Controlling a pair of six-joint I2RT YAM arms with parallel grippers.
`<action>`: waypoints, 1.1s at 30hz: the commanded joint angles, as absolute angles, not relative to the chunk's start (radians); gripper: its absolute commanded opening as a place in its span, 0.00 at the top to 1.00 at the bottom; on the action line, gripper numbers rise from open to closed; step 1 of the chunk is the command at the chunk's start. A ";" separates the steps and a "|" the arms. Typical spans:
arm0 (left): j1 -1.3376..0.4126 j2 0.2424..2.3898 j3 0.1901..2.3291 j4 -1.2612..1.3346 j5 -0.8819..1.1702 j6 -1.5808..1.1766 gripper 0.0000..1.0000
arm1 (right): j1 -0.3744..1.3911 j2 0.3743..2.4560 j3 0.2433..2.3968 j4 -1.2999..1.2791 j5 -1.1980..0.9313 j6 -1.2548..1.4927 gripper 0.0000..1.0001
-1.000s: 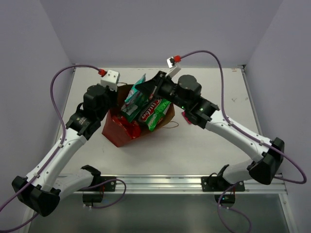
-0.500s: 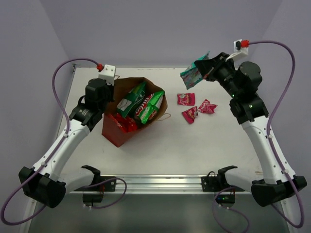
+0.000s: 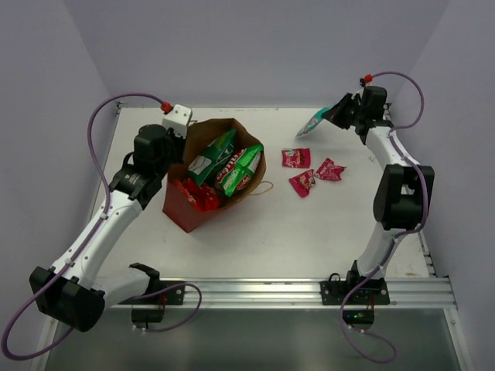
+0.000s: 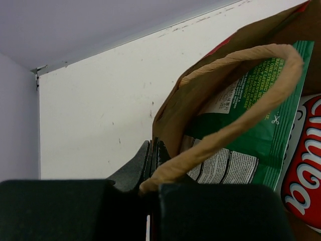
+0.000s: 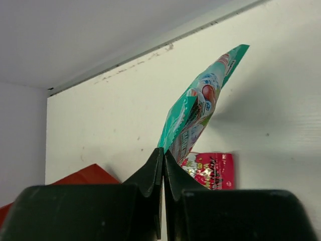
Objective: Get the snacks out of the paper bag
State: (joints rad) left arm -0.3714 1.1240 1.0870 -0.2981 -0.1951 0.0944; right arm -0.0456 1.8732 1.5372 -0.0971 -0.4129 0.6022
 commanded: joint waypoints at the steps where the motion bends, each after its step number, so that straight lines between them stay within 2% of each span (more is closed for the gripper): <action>1: -0.367 1.074 1.106 -0.150 -0.077 0.156 1.00 | -0.089 1.847 1.566 -0.020 -0.459 0.601 1.00; 3: -0.367 1.063 1.101 -0.150 -0.051 0.169 1.00 | -0.130 1.816 1.466 -0.021 -0.417 0.641 0.97; 4: -0.367 1.060 1.098 -0.152 -0.026 0.170 1.00 | -0.144 1.796 1.430 -0.029 -0.364 0.656 0.76; 6: -0.367 1.049 1.097 -0.152 -0.011 0.178 1.00 | -0.170 1.723 1.364 -0.104 -0.296 0.663 0.48; 7: -0.367 1.048 1.097 -0.152 -0.005 0.182 1.00 | -0.169 1.695 1.359 -0.135 -0.219 0.620 0.27; 10: -0.368 1.045 1.094 -0.153 0.029 0.193 1.00 | -0.156 1.591 1.364 -0.251 -0.181 0.572 0.10; 15: -0.368 1.039 1.077 -0.158 0.089 0.215 1.00 | -0.020 1.352 1.307 -0.273 -0.287 0.482 0.07; 21: -0.371 1.042 1.091 -0.178 0.126 0.241 1.00 | 0.426 1.264 1.281 -0.243 -0.296 0.359 0.08; 25: -0.380 1.039 1.101 -0.184 0.129 0.250 1.00 | 0.761 1.324 1.287 -0.206 -0.238 0.275 0.09; 28: -0.382 1.032 1.100 -0.189 0.120 0.258 1.00 | 0.917 1.432 1.315 -0.219 -0.164 0.247 0.10; 33: -0.383 1.014 1.085 -0.193 0.127 0.275 1.00 | 1.074 1.571 1.316 -0.193 -0.138 0.275 0.12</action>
State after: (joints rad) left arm -0.3744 1.0630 1.0668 -0.2985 0.0868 0.2348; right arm 1.0183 1.5555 1.3045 -0.2192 -0.1951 0.2981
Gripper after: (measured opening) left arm 0.031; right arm 0.883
